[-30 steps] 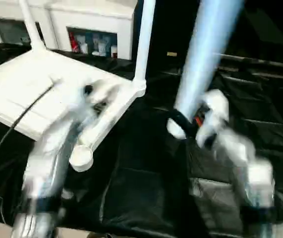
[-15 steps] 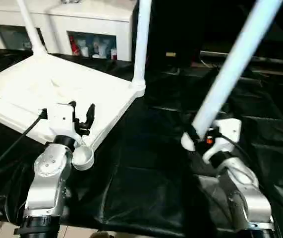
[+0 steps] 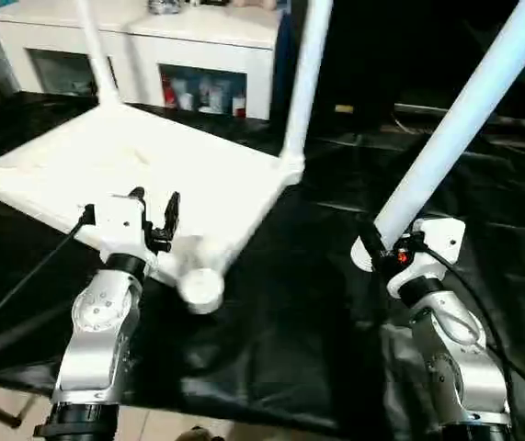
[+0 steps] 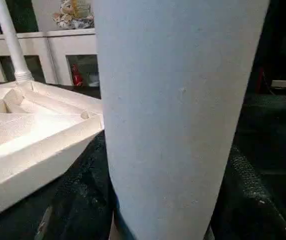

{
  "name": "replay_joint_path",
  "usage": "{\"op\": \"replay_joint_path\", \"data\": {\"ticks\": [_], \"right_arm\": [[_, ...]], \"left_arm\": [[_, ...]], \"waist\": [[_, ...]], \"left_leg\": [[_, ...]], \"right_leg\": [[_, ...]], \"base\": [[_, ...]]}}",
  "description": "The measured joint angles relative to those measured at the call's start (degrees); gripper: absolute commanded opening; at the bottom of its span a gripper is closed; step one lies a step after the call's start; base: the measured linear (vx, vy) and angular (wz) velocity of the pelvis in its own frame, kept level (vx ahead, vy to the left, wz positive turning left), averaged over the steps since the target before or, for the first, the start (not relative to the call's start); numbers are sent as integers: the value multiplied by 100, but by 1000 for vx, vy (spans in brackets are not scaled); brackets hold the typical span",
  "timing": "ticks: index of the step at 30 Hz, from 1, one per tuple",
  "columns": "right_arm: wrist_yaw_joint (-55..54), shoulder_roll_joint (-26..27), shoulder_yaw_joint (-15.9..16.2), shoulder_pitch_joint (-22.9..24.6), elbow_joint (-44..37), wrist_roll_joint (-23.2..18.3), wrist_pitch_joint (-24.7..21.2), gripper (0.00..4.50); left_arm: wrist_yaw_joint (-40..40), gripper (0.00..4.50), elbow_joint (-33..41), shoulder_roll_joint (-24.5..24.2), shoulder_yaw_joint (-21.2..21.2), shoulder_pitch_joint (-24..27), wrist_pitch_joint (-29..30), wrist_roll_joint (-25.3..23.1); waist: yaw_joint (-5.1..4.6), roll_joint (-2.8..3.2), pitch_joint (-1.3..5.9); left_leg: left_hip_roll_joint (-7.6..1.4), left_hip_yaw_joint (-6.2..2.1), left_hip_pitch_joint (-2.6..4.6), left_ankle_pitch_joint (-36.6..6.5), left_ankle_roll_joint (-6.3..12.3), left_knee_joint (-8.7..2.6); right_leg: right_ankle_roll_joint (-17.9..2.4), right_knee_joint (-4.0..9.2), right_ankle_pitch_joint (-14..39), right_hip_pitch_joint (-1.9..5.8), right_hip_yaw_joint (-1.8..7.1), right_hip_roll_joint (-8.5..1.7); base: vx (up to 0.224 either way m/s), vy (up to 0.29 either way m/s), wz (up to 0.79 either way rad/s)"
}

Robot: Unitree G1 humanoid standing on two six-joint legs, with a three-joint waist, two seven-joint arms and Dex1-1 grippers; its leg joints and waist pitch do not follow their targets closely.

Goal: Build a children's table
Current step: Move to table

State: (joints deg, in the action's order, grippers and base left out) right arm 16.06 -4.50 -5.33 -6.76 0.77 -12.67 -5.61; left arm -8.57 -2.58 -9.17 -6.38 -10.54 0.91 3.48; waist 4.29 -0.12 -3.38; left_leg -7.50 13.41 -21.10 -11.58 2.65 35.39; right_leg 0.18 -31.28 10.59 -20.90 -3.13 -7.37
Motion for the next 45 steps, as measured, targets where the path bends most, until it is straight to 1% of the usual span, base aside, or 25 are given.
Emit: {"op": "replay_joint_path", "data": {"ticks": [5,7,9,10,11,13,14,16,18,20,22,25,27,28,30,31,32,33,35,36,37,39,40,43,45], "right_arm": [[-83,19,60,0,5,13,33,194],[-138,5,6,8,6,16,86,194],[-284,-16,-58,-9,8,87,129,194],[-367,1,-106,15,7,127,154,194],[-486,108,-180,86,38,135,186,194],[-582,174,-188,141,85,149,188,194],[-622,181,-149,144,95,203,217,194],[-687,136,-159,127,102,241,323,194],[-691,-30,-260,49,144,250,426,194],[-683,-68,-317,21,266,274,429,194],[-682,-60,-324,22,281,298,438,194],[-614,50,-186,-37,392,308,428,194],[-500,112,39,-117,391,298,415,194],[-472,88,55,-161,389,295,413,194],[-427,-32,20,-165,386,226,391,194],[-426,-53,-8,-160,401,218,376,194],[-418,-50,-7,-156,399,217,371,194],[-408,-21,-1,-152,399,217,371,194],[-350,102,111,-149,393,222,365,194],[-320,157,176,-148,391,224,364,194],[-311,158,201,-148,390,224,364,194],[-310,142,197,-173,386,224,364,194],[-311,122,194,-179,383,224,364,194],[-311,59,164,-155,397,220,354,194],[-309,55,177,-157,396,214,354,194]], "left_arm": [[14,300,-60,-23,3,1,-18,-45],[12,300,-90,33,71,-12,-37,-53],[14,300,-97,67,109,17,-102,-68],[14,300,-112,58,110,29,-107,-71],[14,300,-115,42,112,21,-128,-72],[16,300,-119,-15,60,82,-143,-71],[25,300,-133,-42,18,96,-159,-71],[41,300,-130,-51,-46,99,-224,-69],[47,300,-114,49,53,94,-254,-71],[44,300,-109,51,75,141,-263,-71],[43,300,-89,40,77,123,-271,-71],[61,300,-92,-45,-2,224,-271,-71],[73,300,-94,-114,-128,277,-261,-72],[74,300,-91,-129,-139,273,-264,-73],[70,300,-75,-45,-49,256,-268,-84],[66,300,-72,-11,29,254,-268,-86],[65,300,-72,-2,53,260,-267,-87],[66,300,-72,-20,47,261,-267,-86],[71,300,-70,-128,12,279,-271,-105],[83,300,-69,-169,-11,279,-278,-145],[85,300,-63,-201,0,277,-289,-208],[83,300,-39,-225,9,278,-322,-266],[80,300,-42,-209,25,277,-332,-283],[77,300,-38,-162,156,277,-351,-332],[72,300,-38,-171,151,274,-351,-315]], "waist": [[-343,-27,4],[-340,-59,-5],[-225,11,-6],[-251,35,-9],[-366,54,-22],[-609,62,-30],[-674,63,-53],[-718,-108,33],[-586,-180,79],[-429,-131,99],[-403,-45,127],[-442,-82,102],[-408,-124,94],[-395,-196,111],[-220,-181,112],[-128,-151,102],[-52,-94,97],[-51,-56,85],[-212,-28,55],[-244,-18,46],[-256,-19,47],[-245,-114,83],[-249,-196,103],[-258,-139,62],[-318,-51,25]], "left_leg": [[12,259,-7,-17,29,-91],[28,312,-2,-35,27,-61],[115,-669,-145,-288,-101,795],[48,-925,-58,-527,-415,748],[48,-781,-32,-501,-361,725],[66,-747,-22,-447,-278,579],[97,-718,22,-382,-214,435],[232,-569,78,-362,-185,223],[326,-544,-17,-463,-147,313],[164,-924,-96,-445,-214,734],[-91,-995,-79,-327,-438,417],[-48,-791,-114,-198,-383,262],[111,-684,-111,-172,-193,226],[191,-641,-114,-164,-137,227],[209,-450,-206,-177,59,289],[166,-480,-242,-251,142,402],[103,-659,-302,-336,-17,526],[56,-660,-290,-328,-192,532],[121,-565,-215,-262,-82,369],[156,-510,-189,-200,-22,268],[181,-493,-172,-172,13,209],[308,-368,-182,-69,54,68],[409,-310,-195,-36,19,34],[418,-271,-204,-39,13,36],[375,-368,-231,-38,11,26]], "right_leg": [[-124,-218,341,-13,-148,-150],[66,-127,362,-73,-51,-253],[538,-123,63,-71,-115,-409],[554,-165,39,-89,-240,-485],[498,-155,76,-77,-263,-521],[-12,-211,417,-83,-219,-351],[-129,-547,431,-88,-333,-200],[-132,-542,371,71,-381,74],[162,-480,194,72,-182,17],[243,-475,124,0,-244,-150],[285,-466,73,-57,-275,-163],[-91,-364,193,-128,-51,-88],[-358,-671,343,-209,-104,60],[-199,-700,324,-209,-46,131],[271,-558,176,-189,109,-3],[315,-508,119,-188,137,-13],[359,-438,63,-157,123,-25],[364,-383,42,-114,76,-50],[-134,-349,317,-116,81,27],[-264,-640,403,-190,-9,40],[-263,-819,402,-200,-112,122],[-242,-725,375,-129,-259,345],[-85,-570,340,-61,-205,394],[-8,-510,308,-49,-99,378],[-55,-549,381,15,-70,415]], "base": [[-55,90,3],[0,0,0],[13,131,-32],[12,184,-49],[-48,143,-13],[-78,137,15],[-71,150,-6],[-30,80,-14],[-6,50,-10],[-9,129,-30],[-1,122,-19],[-10,228,12],[1,186,5],[-15,149,4],[-28,163,11],[-28,186,9],[-35,214,-15],[-36,218,-6],[-37,225,1],[-50,216,6],[-50,216,6],[-58,149,-4],[-63,130,-7],[-68,79,1],[-70,27,0]]}}
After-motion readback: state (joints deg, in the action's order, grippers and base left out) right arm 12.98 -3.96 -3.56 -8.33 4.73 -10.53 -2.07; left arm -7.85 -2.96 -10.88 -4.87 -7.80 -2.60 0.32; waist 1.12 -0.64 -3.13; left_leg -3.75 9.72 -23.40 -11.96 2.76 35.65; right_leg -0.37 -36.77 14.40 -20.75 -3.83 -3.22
